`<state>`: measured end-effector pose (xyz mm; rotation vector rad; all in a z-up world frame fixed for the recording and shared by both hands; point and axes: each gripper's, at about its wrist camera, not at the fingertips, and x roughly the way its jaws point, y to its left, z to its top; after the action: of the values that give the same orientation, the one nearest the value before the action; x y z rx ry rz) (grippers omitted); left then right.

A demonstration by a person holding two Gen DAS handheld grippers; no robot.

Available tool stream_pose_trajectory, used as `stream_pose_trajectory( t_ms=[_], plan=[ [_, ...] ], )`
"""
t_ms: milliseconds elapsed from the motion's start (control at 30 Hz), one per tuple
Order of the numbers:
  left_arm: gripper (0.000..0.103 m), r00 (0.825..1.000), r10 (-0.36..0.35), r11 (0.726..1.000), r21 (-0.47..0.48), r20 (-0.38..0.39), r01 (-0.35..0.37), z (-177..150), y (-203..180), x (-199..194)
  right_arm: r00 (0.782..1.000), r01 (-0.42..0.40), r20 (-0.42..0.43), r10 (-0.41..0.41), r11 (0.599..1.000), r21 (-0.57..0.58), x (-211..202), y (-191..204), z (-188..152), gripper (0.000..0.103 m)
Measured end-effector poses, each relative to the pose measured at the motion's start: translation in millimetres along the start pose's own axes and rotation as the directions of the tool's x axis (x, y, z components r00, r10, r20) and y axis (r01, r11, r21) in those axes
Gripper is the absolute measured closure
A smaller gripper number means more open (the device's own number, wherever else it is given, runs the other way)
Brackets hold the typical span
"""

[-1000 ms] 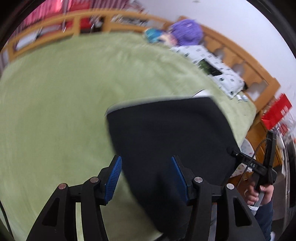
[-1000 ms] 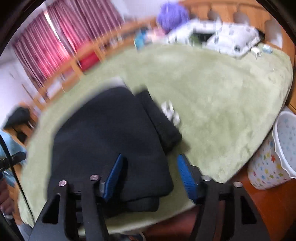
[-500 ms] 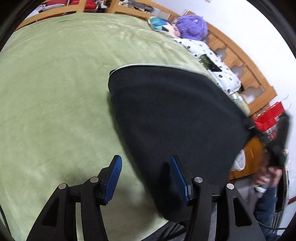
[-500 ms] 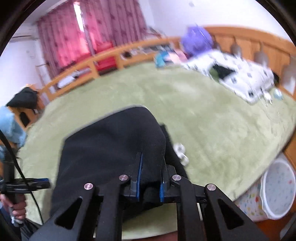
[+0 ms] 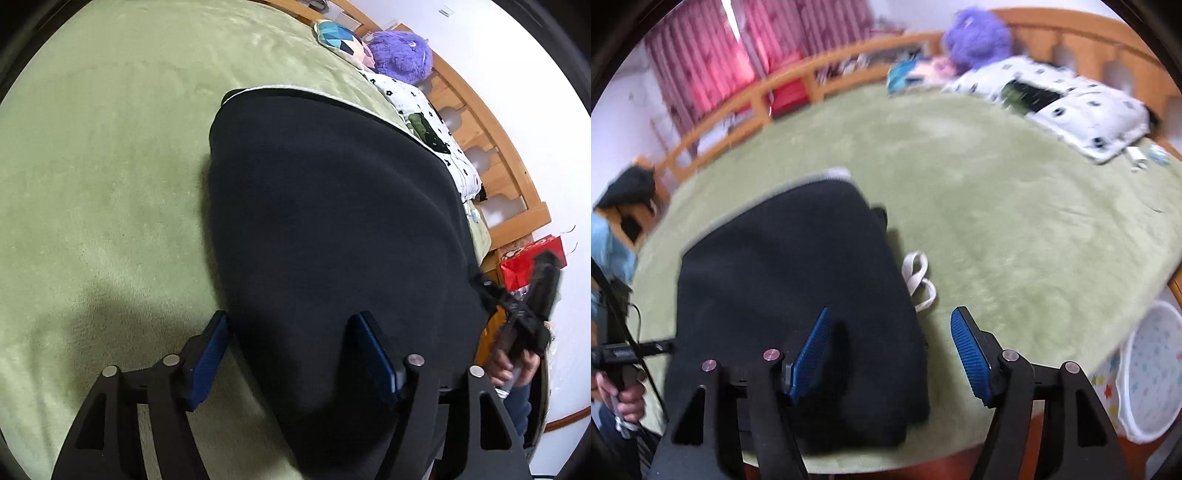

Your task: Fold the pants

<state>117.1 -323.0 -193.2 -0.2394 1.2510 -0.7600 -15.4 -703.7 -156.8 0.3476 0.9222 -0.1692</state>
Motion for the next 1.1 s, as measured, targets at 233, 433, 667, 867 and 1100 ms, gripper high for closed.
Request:
stream_pose_trajectory(
  t_ms=[233,433,667,867,1100],
  plan=[
    [0.035,0.997,-0.070,0.997,-0.046,-0.011,0.070,11,5,18,0.959,-0.232,-0.112,0.259,0.950,0.208,51,-34,0,0.020],
    [0.056,0.998,-0.064,0.997,-0.052,0.011,0.064,17,-2,23,0.967,-0.212,-0.101,0.233,0.960,0.182,52,-23,-5,0.022],
    [0.085,0.993,-0.086,0.996,0.010,0.086,0.086,22,-6,-14,0.993,-0.120,0.036,0.116,0.985,0.123,5,8,-7,0.076],
    [0.086,0.984,-0.069,0.996,0.062,0.167,0.059,29,10,-77,0.990,-0.097,0.111,0.086,0.991,0.094,-26,74,-1,0.087],
    [0.086,0.964,0.054,0.998,0.021,0.261,-0.062,40,95,-177,0.963,-0.245,0.130,0.237,0.969,0.042,-15,188,-2,0.088]
  ],
)
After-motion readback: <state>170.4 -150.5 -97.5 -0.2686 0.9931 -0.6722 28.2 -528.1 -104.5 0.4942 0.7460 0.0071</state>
